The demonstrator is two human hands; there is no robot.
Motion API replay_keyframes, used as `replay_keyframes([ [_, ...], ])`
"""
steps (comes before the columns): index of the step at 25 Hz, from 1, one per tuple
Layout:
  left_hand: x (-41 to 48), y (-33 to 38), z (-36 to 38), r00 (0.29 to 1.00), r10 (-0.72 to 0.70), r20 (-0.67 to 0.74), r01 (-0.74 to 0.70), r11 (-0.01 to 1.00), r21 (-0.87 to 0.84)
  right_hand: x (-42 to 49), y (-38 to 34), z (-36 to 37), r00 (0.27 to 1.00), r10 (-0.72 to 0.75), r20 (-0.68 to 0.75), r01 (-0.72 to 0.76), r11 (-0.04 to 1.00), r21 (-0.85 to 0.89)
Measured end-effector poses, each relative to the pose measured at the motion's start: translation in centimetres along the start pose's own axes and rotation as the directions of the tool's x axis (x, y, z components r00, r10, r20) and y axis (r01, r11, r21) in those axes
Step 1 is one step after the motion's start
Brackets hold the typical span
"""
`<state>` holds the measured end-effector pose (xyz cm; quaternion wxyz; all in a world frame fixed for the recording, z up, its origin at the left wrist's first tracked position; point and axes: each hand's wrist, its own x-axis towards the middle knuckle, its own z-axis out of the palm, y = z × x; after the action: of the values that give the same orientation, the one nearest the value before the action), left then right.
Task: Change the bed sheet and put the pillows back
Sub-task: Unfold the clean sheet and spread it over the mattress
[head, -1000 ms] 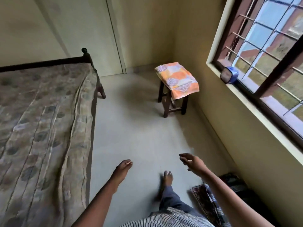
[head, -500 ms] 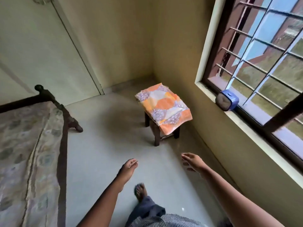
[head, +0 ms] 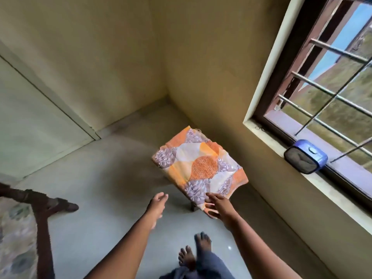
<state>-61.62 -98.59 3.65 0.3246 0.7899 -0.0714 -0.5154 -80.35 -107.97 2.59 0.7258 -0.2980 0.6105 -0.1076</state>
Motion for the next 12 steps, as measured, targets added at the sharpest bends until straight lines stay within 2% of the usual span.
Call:
replay_keyframes([
  [3, 3.9, 2.9, -0.2, 1.0, -0.013, -0.007, 0.013, 0.998, 0.06, 4.0, 0.6, 4.9, 0.984, 0.155, 0.089, -0.176, 0.922, 0.346],
  [7, 8.7, 4.7, -0.9, 0.994, -0.101, -0.034, 0.103, 0.993, 0.061, 9.9, 1.0, 11.8, 0.913, 0.38, 0.145, -0.362, 0.595, 0.718],
  [9, 11.0, 4.7, -0.9, 0.989, -0.145, -0.041, 0.147, 0.988, 0.039, 12.7, 0.6, 13.8, 0.887, 0.448, 0.116, -0.334, 0.447, 0.83],
  [12, 13.1, 4.7, -0.7, 0.983, -0.181, -0.037, 0.182, 0.983, 0.031, 16.3, -0.4, 14.9, 0.854, 0.52, 0.018, -0.232, 0.351, 0.907],
])
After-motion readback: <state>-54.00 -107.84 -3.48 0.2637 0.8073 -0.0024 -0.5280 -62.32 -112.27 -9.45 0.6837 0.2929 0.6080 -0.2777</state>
